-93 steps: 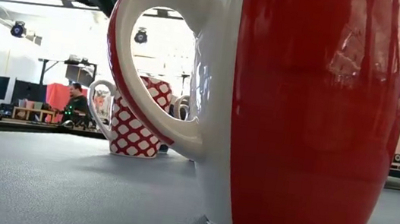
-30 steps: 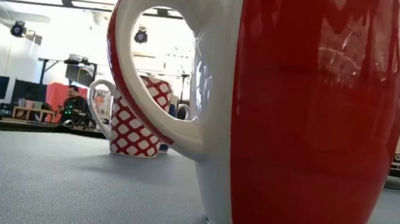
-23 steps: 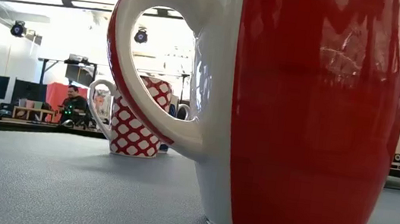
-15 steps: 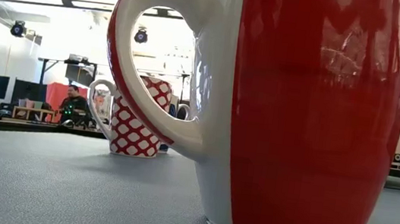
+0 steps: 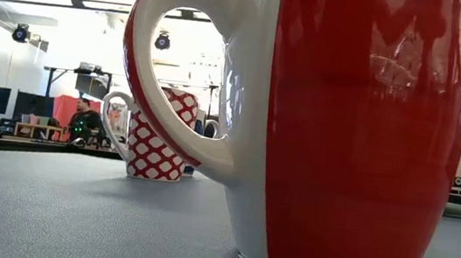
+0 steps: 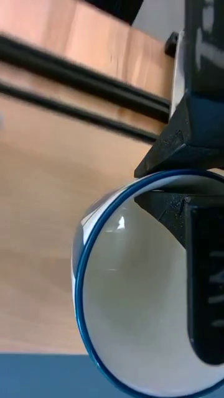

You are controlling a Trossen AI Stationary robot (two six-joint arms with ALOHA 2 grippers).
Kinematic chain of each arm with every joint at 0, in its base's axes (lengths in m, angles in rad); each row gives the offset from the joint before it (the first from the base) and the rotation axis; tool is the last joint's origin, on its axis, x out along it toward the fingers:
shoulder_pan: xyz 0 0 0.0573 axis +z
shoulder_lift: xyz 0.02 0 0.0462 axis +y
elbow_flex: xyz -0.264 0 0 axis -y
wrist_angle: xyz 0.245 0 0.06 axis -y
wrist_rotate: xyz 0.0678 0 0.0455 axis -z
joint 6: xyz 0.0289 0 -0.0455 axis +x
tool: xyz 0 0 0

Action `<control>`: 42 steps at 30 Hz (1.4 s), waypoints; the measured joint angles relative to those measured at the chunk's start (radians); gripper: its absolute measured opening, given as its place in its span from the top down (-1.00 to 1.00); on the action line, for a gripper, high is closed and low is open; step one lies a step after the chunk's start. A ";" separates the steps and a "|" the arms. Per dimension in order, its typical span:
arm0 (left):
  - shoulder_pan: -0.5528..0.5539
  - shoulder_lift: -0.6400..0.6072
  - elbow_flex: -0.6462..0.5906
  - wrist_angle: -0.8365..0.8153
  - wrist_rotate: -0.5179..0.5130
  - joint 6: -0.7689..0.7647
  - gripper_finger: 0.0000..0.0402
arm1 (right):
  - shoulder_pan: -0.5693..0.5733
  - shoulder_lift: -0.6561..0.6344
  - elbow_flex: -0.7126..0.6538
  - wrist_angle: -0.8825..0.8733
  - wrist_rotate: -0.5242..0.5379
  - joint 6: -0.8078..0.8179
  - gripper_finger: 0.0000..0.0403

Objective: Place coffee mugs
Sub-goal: Put the dark blue cup on the shelf aligned with the orange cup

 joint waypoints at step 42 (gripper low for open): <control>0.006 0.000 0.000 0.004 0.000 -0.008 0.53 | -0.243 -0.009 -0.022 0.126 0.013 -0.143 0.89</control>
